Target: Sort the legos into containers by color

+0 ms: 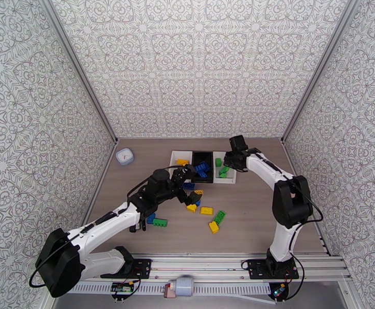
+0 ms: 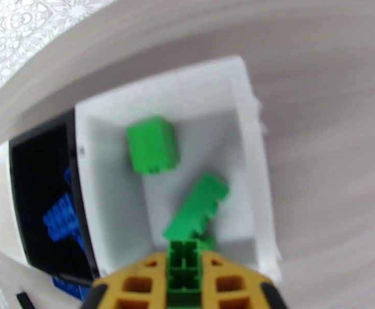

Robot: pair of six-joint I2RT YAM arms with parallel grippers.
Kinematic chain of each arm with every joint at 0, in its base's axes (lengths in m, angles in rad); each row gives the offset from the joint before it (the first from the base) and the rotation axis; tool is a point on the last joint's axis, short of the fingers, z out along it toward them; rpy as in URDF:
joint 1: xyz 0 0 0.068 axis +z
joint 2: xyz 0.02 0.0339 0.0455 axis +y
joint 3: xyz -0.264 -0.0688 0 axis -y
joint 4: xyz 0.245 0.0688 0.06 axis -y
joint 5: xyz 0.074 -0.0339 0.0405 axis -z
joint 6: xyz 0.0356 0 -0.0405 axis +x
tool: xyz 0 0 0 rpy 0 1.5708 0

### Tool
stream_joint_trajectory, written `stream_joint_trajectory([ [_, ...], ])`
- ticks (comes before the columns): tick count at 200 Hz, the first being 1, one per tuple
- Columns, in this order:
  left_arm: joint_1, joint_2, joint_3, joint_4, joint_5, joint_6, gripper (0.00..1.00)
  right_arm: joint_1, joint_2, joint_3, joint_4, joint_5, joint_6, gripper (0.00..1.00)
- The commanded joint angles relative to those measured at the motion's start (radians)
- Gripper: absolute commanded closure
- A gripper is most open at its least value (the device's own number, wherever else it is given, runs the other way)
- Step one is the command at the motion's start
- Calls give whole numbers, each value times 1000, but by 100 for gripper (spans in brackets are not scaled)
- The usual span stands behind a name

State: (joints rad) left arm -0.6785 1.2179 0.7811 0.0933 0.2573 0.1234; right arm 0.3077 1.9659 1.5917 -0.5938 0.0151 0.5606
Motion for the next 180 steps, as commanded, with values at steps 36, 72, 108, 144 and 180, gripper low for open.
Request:
stream_joint_trajectory([
  [36, 8, -69, -38, -37, -59, -28, 0, 0, -13, 33, -47, -5, -70, 47],
  [72, 17, -110, -58, -78, -23, -19, 0, 19, -184, -190, -47, -9, -3, 33],
  [108, 27, -135, -62, -121, 32, -13, 0, 72, -346, -384, -114, 3, 69, 25],
  [144, 30, -152, -66, -141, 48, -10, 0, 152, -465, -527, -175, -4, 103, 18],
  [180, 30, -156, -66, -165, 96, -2, 0, 209, -486, -602, -204, -29, 140, 15],
])
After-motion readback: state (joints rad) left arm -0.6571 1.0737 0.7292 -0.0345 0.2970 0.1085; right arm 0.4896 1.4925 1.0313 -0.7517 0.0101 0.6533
